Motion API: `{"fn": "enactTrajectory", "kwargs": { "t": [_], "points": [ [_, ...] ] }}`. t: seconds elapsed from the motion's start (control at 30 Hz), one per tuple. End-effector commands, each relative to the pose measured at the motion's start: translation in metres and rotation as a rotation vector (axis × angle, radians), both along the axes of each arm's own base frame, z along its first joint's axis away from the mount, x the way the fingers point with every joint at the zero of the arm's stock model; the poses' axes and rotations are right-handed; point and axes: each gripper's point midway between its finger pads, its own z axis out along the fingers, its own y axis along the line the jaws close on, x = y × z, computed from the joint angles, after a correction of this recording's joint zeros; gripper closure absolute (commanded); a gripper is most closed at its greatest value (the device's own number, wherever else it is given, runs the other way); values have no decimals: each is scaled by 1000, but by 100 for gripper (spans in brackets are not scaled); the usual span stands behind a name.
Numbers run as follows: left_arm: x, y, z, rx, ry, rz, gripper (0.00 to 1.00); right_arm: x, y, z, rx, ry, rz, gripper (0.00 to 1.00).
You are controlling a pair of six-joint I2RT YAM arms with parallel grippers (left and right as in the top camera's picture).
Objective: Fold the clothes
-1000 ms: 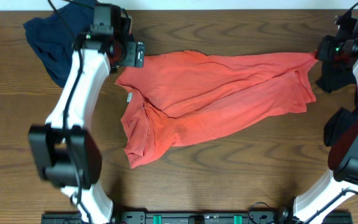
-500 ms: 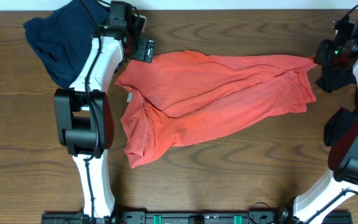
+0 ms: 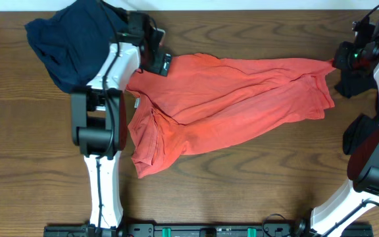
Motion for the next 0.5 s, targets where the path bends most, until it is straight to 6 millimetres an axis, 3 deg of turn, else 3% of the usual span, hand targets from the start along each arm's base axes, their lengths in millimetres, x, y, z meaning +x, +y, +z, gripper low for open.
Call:
{"fn": "enactTrajectory", "kwargs": {
  "t": [0.0, 0.2, 0.23, 0.3, 0.4, 0.47],
  "points": [
    [4, -11, 3, -2, -21, -50, 5, 1, -3, 17, -24, -35, 4, 98],
    [6, -11, 3, -2, -28, -49, 24, 1, -3, 17, -24, -35, 4, 97],
    [5, -11, 3, -2, -25, -49, 33, 1, -3, 17, -24, -35, 4, 97],
    [4, -10, 3, 1, -21, -48, 62, 2, -3, 17, -24, -35, 4, 97],
    [2, -5, 4, 27, -11, -23, 85, 1, -3, 17, -24, -35, 4, 97],
    [-3, 2, 9, 51, 7, 8, 92, 1, -3, 17, -25, -34, 4, 97]
  ]
}}
